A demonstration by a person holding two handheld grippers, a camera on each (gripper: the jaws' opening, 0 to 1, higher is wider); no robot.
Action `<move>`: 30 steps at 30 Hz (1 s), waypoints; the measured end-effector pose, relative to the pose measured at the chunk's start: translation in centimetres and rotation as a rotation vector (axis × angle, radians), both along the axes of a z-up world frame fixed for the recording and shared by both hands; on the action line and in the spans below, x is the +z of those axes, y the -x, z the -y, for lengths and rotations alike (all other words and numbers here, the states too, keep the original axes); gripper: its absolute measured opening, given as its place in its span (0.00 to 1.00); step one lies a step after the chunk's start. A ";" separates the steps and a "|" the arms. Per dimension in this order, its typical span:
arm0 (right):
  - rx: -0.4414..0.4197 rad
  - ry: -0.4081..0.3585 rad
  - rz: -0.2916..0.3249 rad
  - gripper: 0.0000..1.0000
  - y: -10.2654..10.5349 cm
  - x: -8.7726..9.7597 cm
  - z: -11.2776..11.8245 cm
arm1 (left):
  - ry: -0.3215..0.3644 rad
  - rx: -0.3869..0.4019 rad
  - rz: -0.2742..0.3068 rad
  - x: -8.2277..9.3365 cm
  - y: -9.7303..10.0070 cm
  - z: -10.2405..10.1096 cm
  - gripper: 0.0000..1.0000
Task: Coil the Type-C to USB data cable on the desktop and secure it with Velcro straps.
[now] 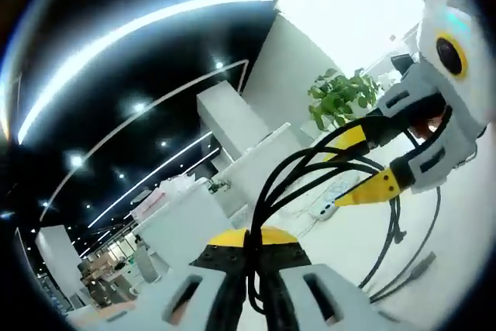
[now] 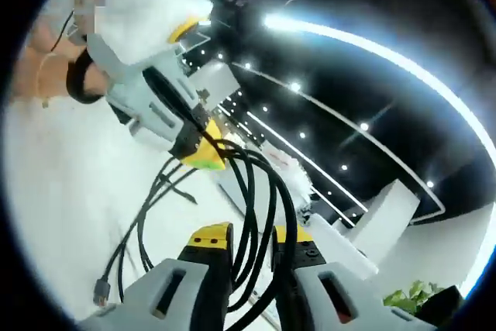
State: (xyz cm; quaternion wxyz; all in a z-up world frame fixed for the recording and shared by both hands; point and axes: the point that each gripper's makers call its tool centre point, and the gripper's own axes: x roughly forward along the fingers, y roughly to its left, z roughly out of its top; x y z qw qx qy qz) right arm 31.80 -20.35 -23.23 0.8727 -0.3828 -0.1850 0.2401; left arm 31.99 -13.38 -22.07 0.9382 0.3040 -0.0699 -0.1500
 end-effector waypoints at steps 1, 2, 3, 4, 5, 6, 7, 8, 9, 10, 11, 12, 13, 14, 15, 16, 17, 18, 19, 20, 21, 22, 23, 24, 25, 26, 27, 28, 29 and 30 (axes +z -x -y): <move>-0.007 -0.004 0.000 0.16 -0.3 0.0 0.2 | 0.005 -0.003 -0.014 -0.3 0.1 0.1 0.05; -0.028 -0.002 0.003 0.14 -0.7 0.1 0.7 | 0.015 -0.010 -0.039 -0.7 0.0 0.1 0.05; -0.037 0.002 0.010 0.13 -0.9 0.1 0.9 | 0.023 -0.020 -0.063 -1.1 -0.1 0.2 0.05; -0.046 0.010 0.021 0.13 -1.1 0.2 1.2 | 0.044 -0.034 -0.095 -1.5 -0.1 0.4 0.05; -0.056 0.024 0.038 0.13 -1.1 0.4 1.3 | 0.061 -0.047 -0.116 -1.8 -0.2 0.5 0.05; -0.059 0.036 0.058 0.13 -1.1 0.5 1.4 | 0.076 -0.054 -0.137 -2.0 -0.2 0.5 0.05; -0.060 0.042 0.077 0.13 -1.1 0.5 1.4 | 0.097 -0.060 -0.160 -2.2 -0.3 0.4 0.05; -0.060 0.054 0.098 0.13 -1.0 0.6 1.3 | 0.113 -0.061 -0.181 -2.4 -0.4 0.3 0.05; -0.061 0.076 0.124 0.13 -0.8 0.6 1.1 | 0.121 -0.059 -0.196 -2.5 -0.5 0.2 0.05; -0.064 0.091 0.145 0.12 -0.7 0.6 1.0 | 0.130 -0.060 -0.211 -2.6 -0.6 0.1 0.05; -0.064 0.106 0.158 0.08 -0.6 0.5 0.8 | 0.138 -0.062 -0.225 -2.8 -0.6 0.0 0.05; -0.059 0.112 0.162 0.07 -0.5 0.3 0.5 | 0.145 -0.061 -0.246 -3.1 -0.7 -0.1 0.05; -0.063 0.147 0.163 0.06 -0.6 0.0 0.4 | 0.146 -0.063 -0.256 -3.3 -0.8 -0.2 0.05; -0.059 0.142 0.157 0.05 -0.6 0.0 0.4 | 0.147 -0.063 -0.263 -3.5 -0.8 -0.3 0.05; -0.042 0.120 0.115 0.04 -0.6 -0.3 0.3 | 0.145 -0.065 -0.267 -3.7 -1.0 -0.4 0.05; -0.026 0.100 0.077 0.03 -0.7 -0.5 0.3 | 0.141 -0.077 -0.266 -3.8 -1.0 -0.3 0.05; -0.012 0.084 0.038 0.03 -0.8 -0.7 0.4 | 0.138 -0.088 -0.261 -3.9 -1.0 -0.3 0.05; 0.021 0.056 -0.036 0.03 -1.0 -1.0 0.4 | 0.137 -0.101 -0.254 -3.9 -1.1 -0.2 0.06; 0.041 0.022 -0.089 0.03 -1.2 -1.2 0.5 | 0.135 -0.120 -0.241 -3.8 -1.2 -0.1 0.06; 0.059 -0.004 -0.131 0.03 -1.3 -1.3 0.6 | 0.123 -0.147 -0.215 -3.7 -1.2 0.2 0.06; 0.090 -0.015 -0.163 0.02 -1.4 -1.5 0.6 | 0.107 -0.158 -0.187 -3.5 -1.2 0.3 0.06; 0.112 -0.054 -0.212 0.02 -1.5 -1.6 0.7 | 0.100 -0.170 -0.173 -3.6 -1.3 0.4 0.07; 0.130 -0.086 -0.271 0.02 -1.6 -1.9 0.8 | 0.100 -0.179 -0.174 -3.9 -1.3 0.5 0.09; 0.148 -0.097 -0.298 0.02 -1.6 -2.2 0.8 | 0.094 -0.183 -0.175 -4.0 -1.4 0.5 0.10; 0.166 -0.121 -0.335 0.02 -1.8 -2.3 1.0 | 0.089 -0.189 -0.173 -4.1 -1.4 0.6 0.10; 0.185 -0.144 -0.378 0.02 -1.9 -2.6 1.1 | 0.086 -0.197 -0.170 -4.0 -1.4 0.7 0.11; 0.209 -0.165 -0.403 0.02 -2.0 -2.7 1.1 | 0.090 -0.201 -0.169 -4.0 -1.4 0.8 0.11; 0.215 -0.173 -0.420 0.02 -2.0 -2.8 1.2 | 0.093 -0.204 -0.169 -4.1 -1.4 0.9 0.11; 0.234 -0.176 -0.442 0.02 -2.0 -3.0 1.2 | 0.094 -0.211 -0.168 -4.3 -1.5 1.1 0.11; 0.236 -0.177 -0.445 0.02 -2.1 -3.0 1.4 | 0.088 -0.212 -0.167 -4.5 -1.6 1.2 0.13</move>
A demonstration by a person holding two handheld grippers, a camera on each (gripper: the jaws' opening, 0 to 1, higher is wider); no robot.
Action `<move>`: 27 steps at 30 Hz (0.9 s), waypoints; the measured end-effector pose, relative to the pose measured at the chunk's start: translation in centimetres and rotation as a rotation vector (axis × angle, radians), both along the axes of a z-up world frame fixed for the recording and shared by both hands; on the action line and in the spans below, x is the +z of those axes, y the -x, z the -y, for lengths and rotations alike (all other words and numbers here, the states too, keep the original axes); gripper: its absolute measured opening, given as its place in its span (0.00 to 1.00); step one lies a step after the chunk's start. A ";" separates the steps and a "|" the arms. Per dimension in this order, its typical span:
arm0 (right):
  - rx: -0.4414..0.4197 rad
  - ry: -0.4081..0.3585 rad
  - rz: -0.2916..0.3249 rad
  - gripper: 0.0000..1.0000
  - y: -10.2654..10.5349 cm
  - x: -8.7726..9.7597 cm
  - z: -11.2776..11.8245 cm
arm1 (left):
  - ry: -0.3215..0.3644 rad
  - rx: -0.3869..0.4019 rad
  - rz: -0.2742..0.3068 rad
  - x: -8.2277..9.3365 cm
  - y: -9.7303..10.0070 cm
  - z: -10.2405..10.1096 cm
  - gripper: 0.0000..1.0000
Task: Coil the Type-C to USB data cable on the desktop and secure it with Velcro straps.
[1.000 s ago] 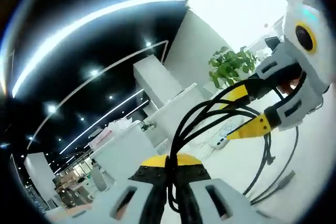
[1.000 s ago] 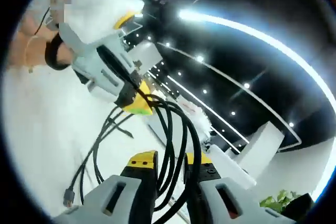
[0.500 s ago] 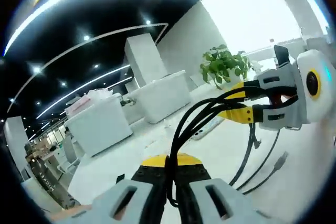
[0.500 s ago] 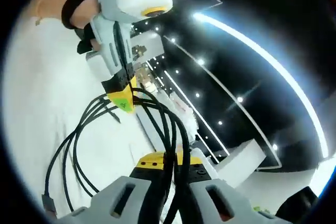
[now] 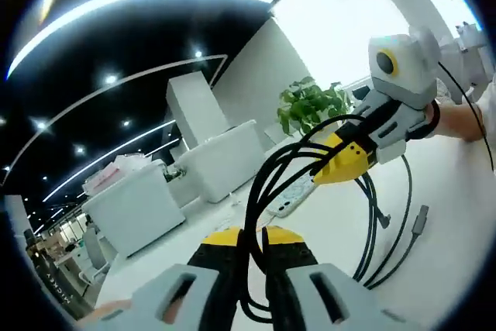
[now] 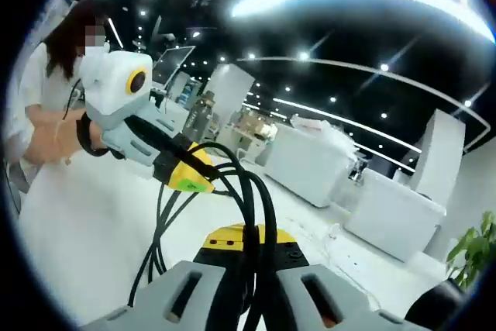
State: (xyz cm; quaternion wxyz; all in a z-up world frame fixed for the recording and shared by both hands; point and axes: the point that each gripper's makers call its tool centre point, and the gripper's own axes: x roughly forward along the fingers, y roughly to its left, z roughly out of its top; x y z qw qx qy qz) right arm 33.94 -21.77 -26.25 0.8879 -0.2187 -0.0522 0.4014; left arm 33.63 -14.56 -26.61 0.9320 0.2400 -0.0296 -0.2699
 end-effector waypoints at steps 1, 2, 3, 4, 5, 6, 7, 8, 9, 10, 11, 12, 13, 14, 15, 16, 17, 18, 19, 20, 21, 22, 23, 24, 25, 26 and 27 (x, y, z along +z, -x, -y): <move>0.007 -0.001 -0.002 0.02 0.0 0.0 0.1 | -0.008 0.001 0.004 -0.2 -0.2 0.0 0.16; 0.017 -0.004 -0.008 0.02 0.1 -0.1 0.0 | -0.018 0.002 0.006 -0.5 -0.4 0.1 0.18; 0.029 -0.008 -0.013 0.02 0.3 -0.1 -0.2 | -0.029 0.000 0.009 -0.8 -0.6 0.1 0.19; 0.042 -0.011 -0.015 0.02 0.5 -0.1 -0.3 | -0.039 0.000 0.008 -1.1 -0.8 0.1 0.20; 0.052 -0.014 -0.022 0.02 0.6 -0.1 -0.4 | -0.044 0.002 0.004 -1.3 -1.1 0.1 0.18; 0.059 -0.023 -0.029 0.02 0.8 0.0 -0.6 | -0.036 -0.004 -0.008 -1.5 -1.0 0.1 0.13; 0.057 -0.027 -0.031 0.02 0.8 0.0 -0.6 | -0.032 0.001 -0.007 -1.4 -1.1 0.0 0.11; 0.049 -0.024 -0.027 0.02 0.7 0.0 -0.5 | -0.023 0.002 -0.010 -1.2 -1.1 0.0 0.10; 0.027 -0.016 -0.012 0.03 0.4 -0.1 -0.4 | -0.013 0.006 -0.017 -1.0 -1.1 -0.1 0.08; 0.000 -0.004 0.015 0.03 0.1 -0.1 -0.2 | 0.003 0.013 -0.028 -1.0 -1.2 -0.2 0.07; -0.021 0.013 0.048 0.04 -0.2 -0.2 -0.1 | 0.017 0.013 -0.043 -1.0 -1.2 -0.2 0.07; -0.045 0.014 0.081 0.07 -0.4 0.0 0.0 | 0.038 0.019 -0.069 -1.1 -1.4 -0.3 0.06; -0.066 0.009 0.099 0.10 -0.5 0.2 0.1 | 0.052 0.025 -0.088 -1.1 -1.5 -0.5 0.06; -0.084 0.018 0.122 0.15 -0.5 0.3 0.2 | 0.052 0.031 -0.095 -1.1 -1.6 -0.6 0.05; -0.101 0.026 0.151 0.20 -0.5 0.7 0.2 | 0.042 0.042 -0.105 -1.2 -1.6 -0.7 0.05; -0.121 0.051 0.201 0.22 -0.4 1.1 0.3 | 0.032 0.053 -0.114 -1.2 -1.6 -0.7 0.05; -0.131 0.069 0.233 0.23 -0.3 1.4 0.2 | 0.030 0.057 -0.118 -1.1 -1.6 -0.7 0.05; -0.152 0.097 0.289 0.25 -0.2 1.8 0.3 | 0.023 0.062 -0.122 -1.1 -1.6 -0.7 0.05; -0.166 0.136 0.350 0.26 0.0 2.2 0.2 | 0.011 0.069 -0.128 -1.1 -1.6 -0.7 0.05; -0.181 0.183 0.406 0.26 0.3 2.3 0.1 | -0.009 0.078 -0.137 -1.1 -1.6 -0.7 0.05; -0.196 0.219 0.456 0.27 0.6 2.5 -0.1 | -0.022 0.086 -0.144 -1.1 -1.6 -0.7 0.05; -0.201 0.248 0.495 0.27 0.9 2.6 -0.4 | -0.035 0.095 -0.151 -1.1 -1.7 -0.8 0.05; -0.196 0.265 0.521 0.28 1.1 2.6 -0.8 | -0.071 0.109 -0.163 -1.4 -1.8 -1.0 0.05; -0.197 0.291 0.543 0.29 1.3 2.5 -1.1 | -0.098 0.124 -0.176 -1.6 -1.9 -1.2 0.05; -0.208 0.333 0.579 0.30 1.4 2.5 -1.4 | -0.109 0.130 -0.190 -1.8 -1.9 -1.2 0.05; -0.218 0.357 0.600 0.31 1.4 2.5 -1.4 | -0.117 0.132 -0.201 -1.9 -2.0 -1.2 0.05; -0.230 0.392 0.617 0.32 1.3 2.3 -1.4 | -0.119 0.131 -0.213 -2.0 -2.0 -1.2 0.05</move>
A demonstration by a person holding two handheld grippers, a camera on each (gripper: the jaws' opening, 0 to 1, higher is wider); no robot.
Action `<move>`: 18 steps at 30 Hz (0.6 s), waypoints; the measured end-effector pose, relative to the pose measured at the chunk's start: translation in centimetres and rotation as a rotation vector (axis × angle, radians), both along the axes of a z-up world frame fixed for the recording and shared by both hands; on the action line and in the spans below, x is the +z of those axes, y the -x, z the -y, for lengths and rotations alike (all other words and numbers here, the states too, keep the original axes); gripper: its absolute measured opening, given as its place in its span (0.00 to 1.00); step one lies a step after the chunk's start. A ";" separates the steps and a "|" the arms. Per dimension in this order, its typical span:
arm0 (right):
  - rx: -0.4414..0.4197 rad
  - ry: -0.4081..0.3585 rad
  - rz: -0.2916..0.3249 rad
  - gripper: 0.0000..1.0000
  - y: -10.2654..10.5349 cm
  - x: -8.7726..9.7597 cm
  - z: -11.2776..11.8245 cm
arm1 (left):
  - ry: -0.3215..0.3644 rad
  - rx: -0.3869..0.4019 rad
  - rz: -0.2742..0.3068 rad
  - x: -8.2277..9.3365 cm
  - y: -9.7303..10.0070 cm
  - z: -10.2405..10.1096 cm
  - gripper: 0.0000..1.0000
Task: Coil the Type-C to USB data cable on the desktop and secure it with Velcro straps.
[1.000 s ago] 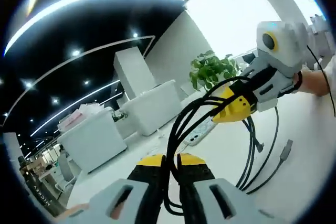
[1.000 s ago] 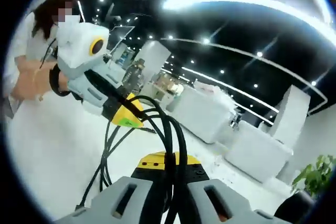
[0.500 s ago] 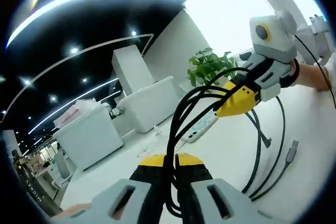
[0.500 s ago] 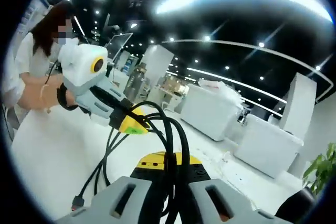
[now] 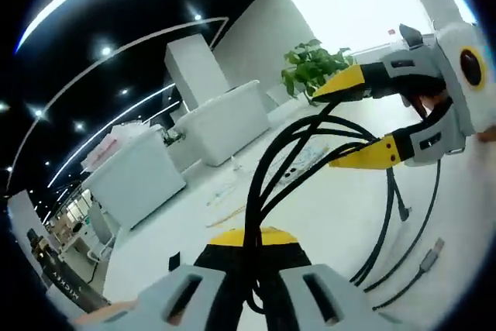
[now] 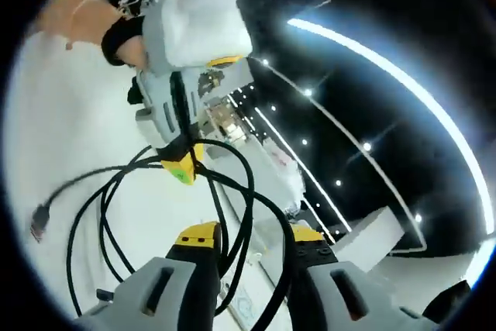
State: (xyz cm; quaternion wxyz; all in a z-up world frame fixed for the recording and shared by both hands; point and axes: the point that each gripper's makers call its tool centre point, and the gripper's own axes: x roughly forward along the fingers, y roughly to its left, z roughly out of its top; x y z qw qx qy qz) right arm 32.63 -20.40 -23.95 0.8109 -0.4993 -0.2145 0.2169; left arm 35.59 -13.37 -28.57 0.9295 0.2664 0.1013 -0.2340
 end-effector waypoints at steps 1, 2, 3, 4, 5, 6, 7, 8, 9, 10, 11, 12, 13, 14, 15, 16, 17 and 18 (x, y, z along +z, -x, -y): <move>-0.002 0.002 0.005 0.32 0.0 -0.1 -0.1 | 0.002 0.001 -0.009 0.0 0.0 -0.1 0.05; 0.000 -0.004 0.001 0.32 -0.1 -0.1 -0.1 | 0.011 0.001 -0.021 0.0 0.0 -0.2 0.05; 0.005 -0.027 -0.032 0.33 -0.3 -0.1 0.2 | 0.024 -0.002 -0.039 -0.1 0.1 -0.2 0.04; 0.018 -0.053 -0.075 0.33 -0.3 -0.4 0.2 | 0.039 -0.004 -0.064 -0.2 0.2 -0.2 0.04; 0.034 -0.081 -0.110 0.33 -0.2 -0.4 0.2 | 0.044 -0.005 -0.080 -0.2 0.2 -0.2 0.04; 0.053 -0.098 -0.140 0.33 -0.1 -0.5 0.1 | 0.035 -0.005 -0.099 -0.4 0.2 -0.3 0.04; 0.086 -0.141 -0.181 0.33 0.1 -0.5 -0.1 | 0.025 -0.006 -0.112 -0.5 0.2 -0.2 0.04; 0.125 -0.195 -0.244 0.33 0.3 -0.6 -0.2 | 0.015 -0.005 -0.124 -0.6 0.3 -0.2 0.04; 0.152 -0.233 -0.295 0.33 0.4 -0.6 -0.3 | 0.008 -0.004 -0.130 -0.7 0.3 -0.2 0.04; 0.183 -0.283 -0.345 0.33 0.6 -0.5 -0.3 | -0.005 -0.007 -0.133 -0.8 0.4 -0.2 0.04; 0.204 -0.328 -0.382 0.35 0.6 -0.2 -0.2 | -0.012 -0.004 -0.137 -0.9 0.4 -0.2 0.04; 0.211 -0.338 -0.406 0.36 0.6 -0.1 0.0 | -0.016 -0.004 -0.144 -1.0 0.5 -0.2 0.04; 0.205 -0.322 -0.385 0.36 0.7 0.0 0.2 | -0.016 -0.005 -0.151 -1.0 0.6 -0.1 0.04; 0.211 -0.287 -0.339 0.36 1.0 0.3 -0.1 | -0.011 -0.004 -0.157 -0.9 0.6 -0.1 0.04; 0.210 -0.259 -0.314 0.36 1.3 0.3 -0.3 | -0.012 0.001 -0.165 -0.9 0.6 0.1 0.04; 0.193 -0.210 -0.274 0.36 1.6 0.2 -0.5 | -0.017 0.006 -0.174 -1.0 0.7 0.1 0.04; 0.160 -0.131 -0.216 0.36 1.7 -0.2 -0.9 | -0.019 0.008 -0.179 -0.9 0.7 0.2 0.04; 0.137 -0.069 -0.167 0.34 1.8 -0.4 -1.1 | -0.022 0.011 -0.187 -0.9 0.7 0.3 0.04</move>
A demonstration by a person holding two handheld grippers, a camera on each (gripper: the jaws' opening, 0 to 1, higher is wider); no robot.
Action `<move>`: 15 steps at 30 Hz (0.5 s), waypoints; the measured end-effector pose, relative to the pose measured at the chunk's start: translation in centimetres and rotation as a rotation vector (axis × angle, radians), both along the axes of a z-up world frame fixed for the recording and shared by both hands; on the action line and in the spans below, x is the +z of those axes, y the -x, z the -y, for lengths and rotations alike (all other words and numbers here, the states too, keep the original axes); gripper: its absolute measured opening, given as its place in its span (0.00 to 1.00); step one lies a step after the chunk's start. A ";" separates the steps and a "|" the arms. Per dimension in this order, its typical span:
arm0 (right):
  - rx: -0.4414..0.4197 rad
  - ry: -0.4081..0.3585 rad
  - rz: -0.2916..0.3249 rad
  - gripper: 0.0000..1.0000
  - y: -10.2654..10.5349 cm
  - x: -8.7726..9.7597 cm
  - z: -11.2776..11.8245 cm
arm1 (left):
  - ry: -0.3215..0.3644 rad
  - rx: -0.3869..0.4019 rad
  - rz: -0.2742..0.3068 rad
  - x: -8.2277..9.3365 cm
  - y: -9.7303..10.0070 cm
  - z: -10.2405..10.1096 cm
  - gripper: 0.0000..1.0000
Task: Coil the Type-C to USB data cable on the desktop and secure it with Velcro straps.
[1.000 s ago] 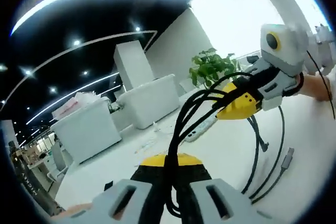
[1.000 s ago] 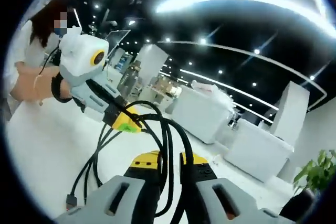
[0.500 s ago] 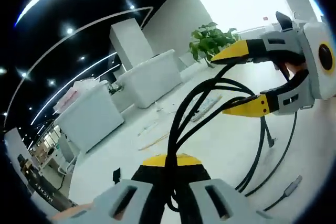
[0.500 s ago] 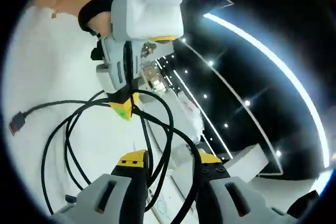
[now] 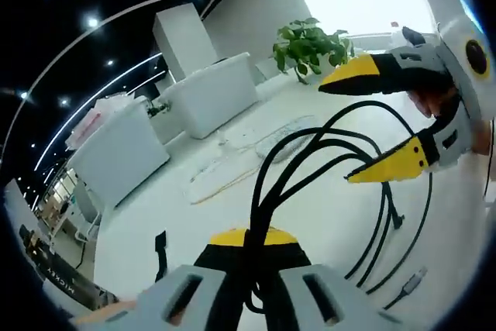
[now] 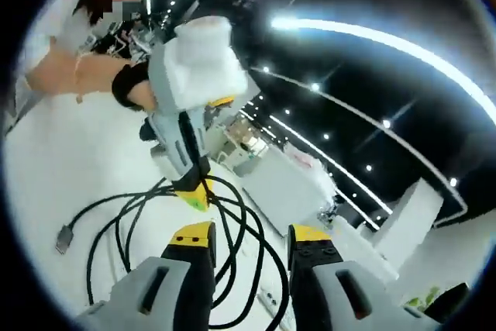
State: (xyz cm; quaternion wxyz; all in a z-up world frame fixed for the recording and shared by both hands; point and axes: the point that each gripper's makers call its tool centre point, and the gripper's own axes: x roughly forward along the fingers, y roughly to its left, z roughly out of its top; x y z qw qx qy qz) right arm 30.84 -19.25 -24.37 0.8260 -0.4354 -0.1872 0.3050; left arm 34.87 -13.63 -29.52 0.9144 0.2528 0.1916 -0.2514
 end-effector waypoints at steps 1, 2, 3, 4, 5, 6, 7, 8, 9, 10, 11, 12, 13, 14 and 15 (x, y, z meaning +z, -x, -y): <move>-0.023 0.059 0.036 0.33 -0.1 -0.7 -0.4 | -0.001 0.002 -0.007 0.0 0.1 0.0 0.04; -0.050 0.088 0.045 0.31 -0.4 -1.3 -0.3 | -0.003 0.005 -0.022 -0.1 0.2 0.1 0.04; -0.085 0.114 0.067 0.29 -0.8 -1.6 -0.1 | -0.003 0.004 -0.031 -0.2 0.4 0.2 0.04; -0.118 0.161 0.109 0.28 -1.3 -1.8 0.2 | -0.002 0.001 -0.037 -0.3 0.7 0.3 0.04; -0.135 0.179 0.136 0.26 -1.6 -1.9 0.4 | 0.000 -0.004 -0.044 -0.4 1.0 0.3 0.04; -0.141 0.182 0.133 0.25 -1.8 -2.2 0.5 | 0.012 -0.015 -0.057 -0.5 1.3 0.6 0.04; -0.135 0.179 0.119 0.23 -1.8 -2.5 0.4 | 0.021 -0.023 -0.070 -0.6 1.6 0.7 0.04; -0.144 0.184 0.110 0.21 -2.0 -2.7 0.5 | 0.024 -0.023 -0.078 -0.6 1.8 0.8 0.04; -0.148 0.186 0.109 0.20 -2.1 -2.8 0.5 | 0.023 -0.025 -0.084 -0.7 2.0 0.8 0.04; -0.160 0.205 0.115 0.19 -2.3 -3.0 0.5 | 0.021 -0.027 -0.085 -0.7 2.2 0.8 0.04; -0.167 0.209 0.121 0.15 -2.3 -3.0 0.6 | 0.021 -0.032 -0.088 -0.7 2.4 0.9 0.05; -0.175 0.212 0.124 0.15 -2.5 -3.0 0.5 | 0.021 -0.041 -0.094 -0.8 2.6 0.9 0.05; -0.180 0.224 0.122 0.14 -2.6 -3.1 0.6 | 0.024 -0.046 -0.098 -0.8 2.8 0.9 0.05; -0.184 0.221 0.118 0.13 -2.8 -3.1 0.6 | 0.034 -0.062 -0.110 -0.8 3.2 1.0 0.05; -0.184 0.219 0.107 0.13 -2.9 -3.2 0.7 | 0.039 -0.078 -0.120 -0.9 3.5 1.1 0.05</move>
